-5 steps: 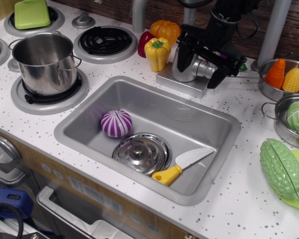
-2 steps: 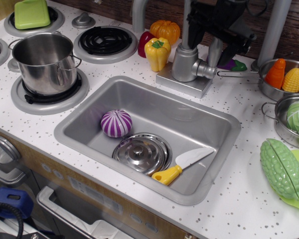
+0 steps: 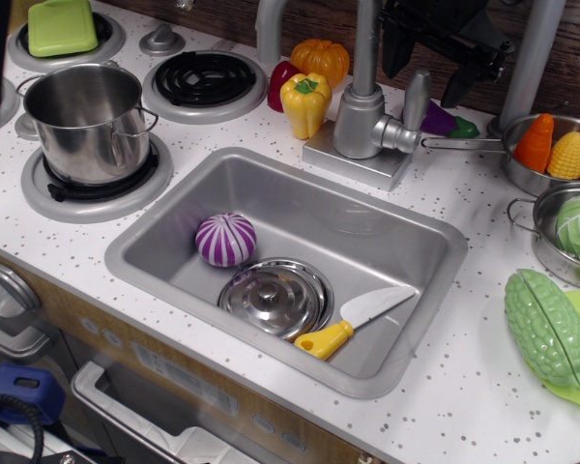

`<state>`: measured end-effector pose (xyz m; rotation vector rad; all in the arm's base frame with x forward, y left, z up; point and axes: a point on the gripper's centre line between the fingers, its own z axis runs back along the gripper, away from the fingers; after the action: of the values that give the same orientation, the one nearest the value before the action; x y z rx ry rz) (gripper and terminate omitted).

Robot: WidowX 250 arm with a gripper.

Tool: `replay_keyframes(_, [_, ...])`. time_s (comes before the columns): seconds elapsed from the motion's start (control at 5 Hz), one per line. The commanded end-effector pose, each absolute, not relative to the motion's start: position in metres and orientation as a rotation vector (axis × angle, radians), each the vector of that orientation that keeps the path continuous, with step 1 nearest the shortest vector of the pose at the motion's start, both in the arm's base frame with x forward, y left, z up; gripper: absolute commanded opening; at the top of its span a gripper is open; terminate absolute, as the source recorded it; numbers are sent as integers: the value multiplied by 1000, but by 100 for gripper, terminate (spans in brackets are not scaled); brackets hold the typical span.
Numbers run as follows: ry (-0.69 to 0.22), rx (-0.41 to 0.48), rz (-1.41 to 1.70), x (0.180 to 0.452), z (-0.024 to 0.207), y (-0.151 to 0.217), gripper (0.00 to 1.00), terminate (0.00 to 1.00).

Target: Turn lever vertical to front

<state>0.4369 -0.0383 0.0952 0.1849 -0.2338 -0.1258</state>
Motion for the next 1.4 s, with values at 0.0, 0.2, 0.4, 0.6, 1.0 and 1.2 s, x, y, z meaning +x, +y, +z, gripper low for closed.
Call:
replay_keyframes(0.0, [-313, 168, -127, 449, 113, -32, 100, 0])
replay_keyframes(0.2, [-295, 139, -93, 448, 112, -30, 0, 0])
replay_keyframes(0.4, [-303, 146, -87, 447, 110, -31, 0, 0])
replay_keyframes(0.6, [-307, 151, -68, 443, 110, -32, 0, 0])
replay_keyframes(1.0, [-267, 173, 26, 411, 105, -32, 0, 0])
replay_keyframes(1.2, [-258, 155, 52, 401, 96, -30, 0, 0])
